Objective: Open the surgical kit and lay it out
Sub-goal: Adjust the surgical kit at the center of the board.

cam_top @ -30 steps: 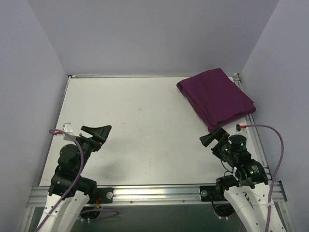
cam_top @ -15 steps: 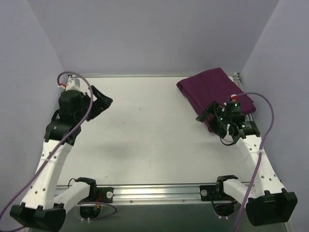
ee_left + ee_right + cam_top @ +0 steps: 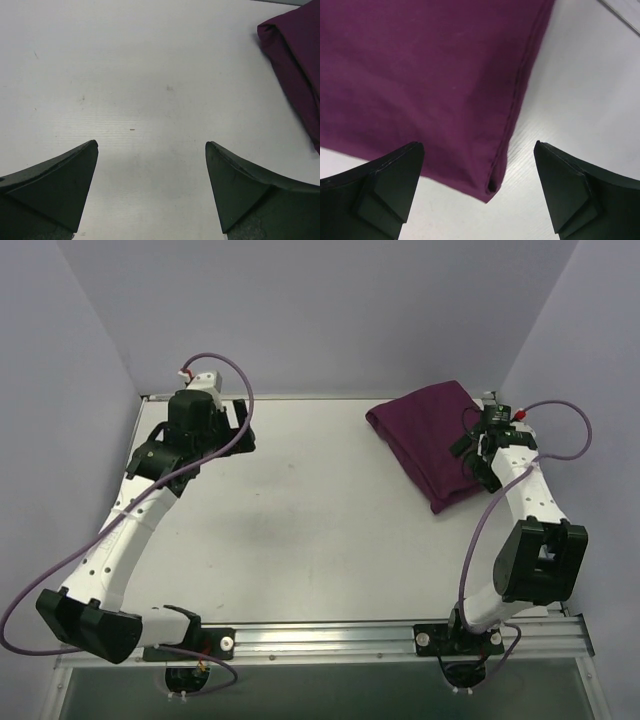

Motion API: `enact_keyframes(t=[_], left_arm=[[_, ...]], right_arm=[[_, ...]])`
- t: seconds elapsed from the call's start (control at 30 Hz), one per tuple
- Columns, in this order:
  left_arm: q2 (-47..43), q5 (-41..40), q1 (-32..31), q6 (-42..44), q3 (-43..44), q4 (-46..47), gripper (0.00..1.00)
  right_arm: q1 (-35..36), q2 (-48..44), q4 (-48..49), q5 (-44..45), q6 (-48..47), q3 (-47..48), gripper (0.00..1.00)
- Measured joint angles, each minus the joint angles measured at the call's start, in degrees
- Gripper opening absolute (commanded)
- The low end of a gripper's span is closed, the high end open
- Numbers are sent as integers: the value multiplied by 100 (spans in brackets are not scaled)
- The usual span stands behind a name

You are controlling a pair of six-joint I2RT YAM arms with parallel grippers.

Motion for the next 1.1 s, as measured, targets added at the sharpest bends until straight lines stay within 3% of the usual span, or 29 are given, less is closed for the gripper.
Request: enact_keyframes(t=[0.17,0.47,0.57,0.63,0.67,0.8,0.93,1.1], left_arm=[[-72,-302,-385,507,35,-74,97],[-481,-732,-461,815,-107,-380,96],[-619,-732,-463,809,-149,-428,97],[-691,-728,-463,804,-184,-479,97],[-715,-719,-463,800,-197,-505,97],[-745,-691,-463,750,-205,-699,100],[-713,-623,-461,645,-205,-953,92],[-651,-444,-461,470,-210,-1187,90]], right_arm=[[-254,160,133,114,28,-372,94],[-177,960,767,83,-151,-634,75],[-103,1080,973,63,-280,-680,62],[-72,1082,1084,42,-361,-688,47],[-63,1082,1086,57,-389,-706,30],[-87,1075,1211,190,-229,-782,2],[28,1091,1475,262,-361,-785,0],[852,1110,1497,540,-1158,-767,0]])
